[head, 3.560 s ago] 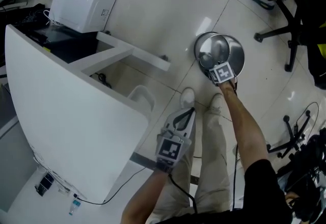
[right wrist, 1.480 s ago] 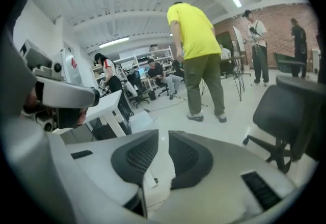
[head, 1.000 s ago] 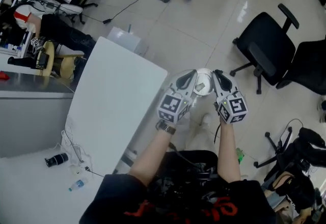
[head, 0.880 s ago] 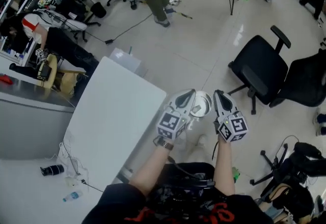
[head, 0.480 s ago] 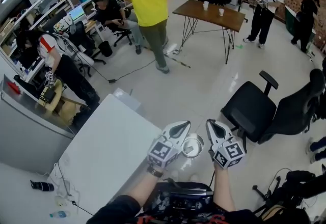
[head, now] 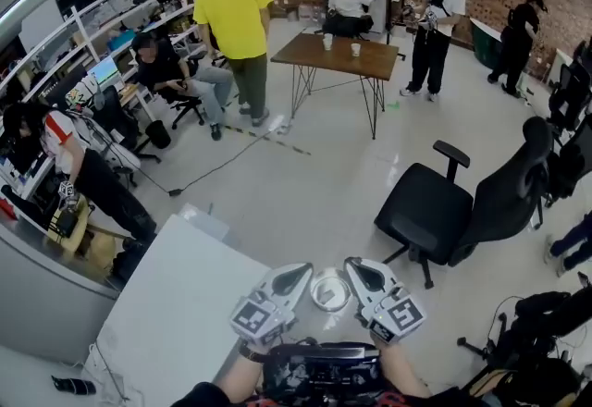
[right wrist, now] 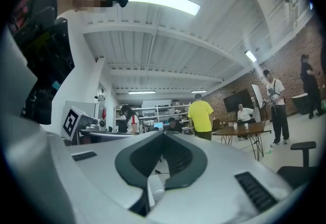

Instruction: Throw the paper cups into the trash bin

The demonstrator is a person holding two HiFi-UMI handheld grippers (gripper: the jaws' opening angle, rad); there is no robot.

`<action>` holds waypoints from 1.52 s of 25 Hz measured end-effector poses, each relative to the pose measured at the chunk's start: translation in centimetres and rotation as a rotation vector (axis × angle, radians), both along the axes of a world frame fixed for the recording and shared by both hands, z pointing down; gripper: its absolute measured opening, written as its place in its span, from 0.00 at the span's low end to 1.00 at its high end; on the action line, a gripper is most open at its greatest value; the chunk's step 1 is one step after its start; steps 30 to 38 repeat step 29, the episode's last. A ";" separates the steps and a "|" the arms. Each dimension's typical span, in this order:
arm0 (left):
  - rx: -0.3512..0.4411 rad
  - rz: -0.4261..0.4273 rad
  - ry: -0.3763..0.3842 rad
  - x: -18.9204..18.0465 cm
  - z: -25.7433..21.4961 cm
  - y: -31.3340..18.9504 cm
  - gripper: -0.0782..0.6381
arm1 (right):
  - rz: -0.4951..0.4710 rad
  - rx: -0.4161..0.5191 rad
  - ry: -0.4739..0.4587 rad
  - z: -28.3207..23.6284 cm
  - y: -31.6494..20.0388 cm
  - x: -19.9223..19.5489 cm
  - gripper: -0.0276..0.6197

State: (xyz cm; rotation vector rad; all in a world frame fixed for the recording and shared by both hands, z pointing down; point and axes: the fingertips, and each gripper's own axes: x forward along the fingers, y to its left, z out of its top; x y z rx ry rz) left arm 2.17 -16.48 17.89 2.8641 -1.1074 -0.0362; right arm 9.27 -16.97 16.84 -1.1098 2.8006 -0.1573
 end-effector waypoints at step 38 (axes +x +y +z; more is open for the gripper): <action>-0.107 -0.400 0.040 -10.0 0.2 5.1 0.10 | -0.428 0.068 -0.018 -2.1 2.0 -12.5 0.05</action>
